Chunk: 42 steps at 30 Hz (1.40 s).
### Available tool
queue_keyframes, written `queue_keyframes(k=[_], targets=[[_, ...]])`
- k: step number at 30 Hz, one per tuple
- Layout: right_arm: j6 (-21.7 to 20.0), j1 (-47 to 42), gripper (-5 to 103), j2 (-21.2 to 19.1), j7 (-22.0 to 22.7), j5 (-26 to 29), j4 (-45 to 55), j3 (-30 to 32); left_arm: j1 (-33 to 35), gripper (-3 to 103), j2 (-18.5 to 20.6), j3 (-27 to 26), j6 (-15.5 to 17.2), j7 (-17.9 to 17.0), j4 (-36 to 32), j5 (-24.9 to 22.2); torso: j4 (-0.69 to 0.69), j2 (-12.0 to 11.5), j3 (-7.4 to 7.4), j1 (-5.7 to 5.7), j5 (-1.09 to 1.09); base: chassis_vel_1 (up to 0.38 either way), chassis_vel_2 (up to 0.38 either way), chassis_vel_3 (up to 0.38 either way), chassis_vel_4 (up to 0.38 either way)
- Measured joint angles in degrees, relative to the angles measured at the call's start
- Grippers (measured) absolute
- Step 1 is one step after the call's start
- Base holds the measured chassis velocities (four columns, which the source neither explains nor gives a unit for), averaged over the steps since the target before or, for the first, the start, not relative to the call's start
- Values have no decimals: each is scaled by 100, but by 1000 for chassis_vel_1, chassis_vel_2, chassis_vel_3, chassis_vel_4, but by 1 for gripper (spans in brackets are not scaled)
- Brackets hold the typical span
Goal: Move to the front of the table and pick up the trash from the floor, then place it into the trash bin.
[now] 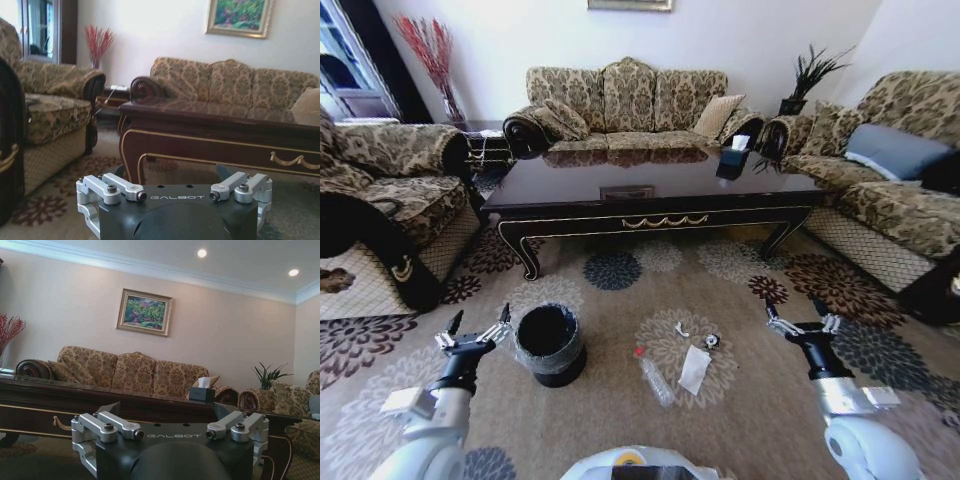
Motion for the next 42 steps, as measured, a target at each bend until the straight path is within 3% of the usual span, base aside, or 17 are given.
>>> queue_keyframes(k=[2,3,6,11,14,24,42], targets=[[4,15,100,-3,-2,-11,-23,-17,-244,100,275,-218,453,-182,156,-324,0,0,0,0,0,0,0,0,0],[4,15,100,-3,-2,-11,-23,-17,-244,100,275,-218,453,-182,156,-324,0,0,0,0,0,0,0,0,0],[24,29,100,8,-3,-60,-102,-64,-477,100,807,-239,942,-188,740,-435,1,0,0,0,1,0,0,0,0],[32,39,100,30,-5,-109,-124,-95,-746,100,962,226,1085,-459,1393,-628,0,0,0,0,-1,0,0,0,0],[32,24,100,55,5,-164,-143,-108,-1091,100,887,593,1261,-731,1806,-1037,0,-1,1,0,-1,0,0,0,0],[52,-119,100,222,36,-286,-187,-54,-1529,100,810,1021,1289,-863,2536,-1003,0,-1,0,0,1,0,0,0,0],[127,-269,100,356,34,-402,-156,13,-1834,99,652,1343,1187,-865,3241,-837,0,0,0,0,0,0,0,0,0]])
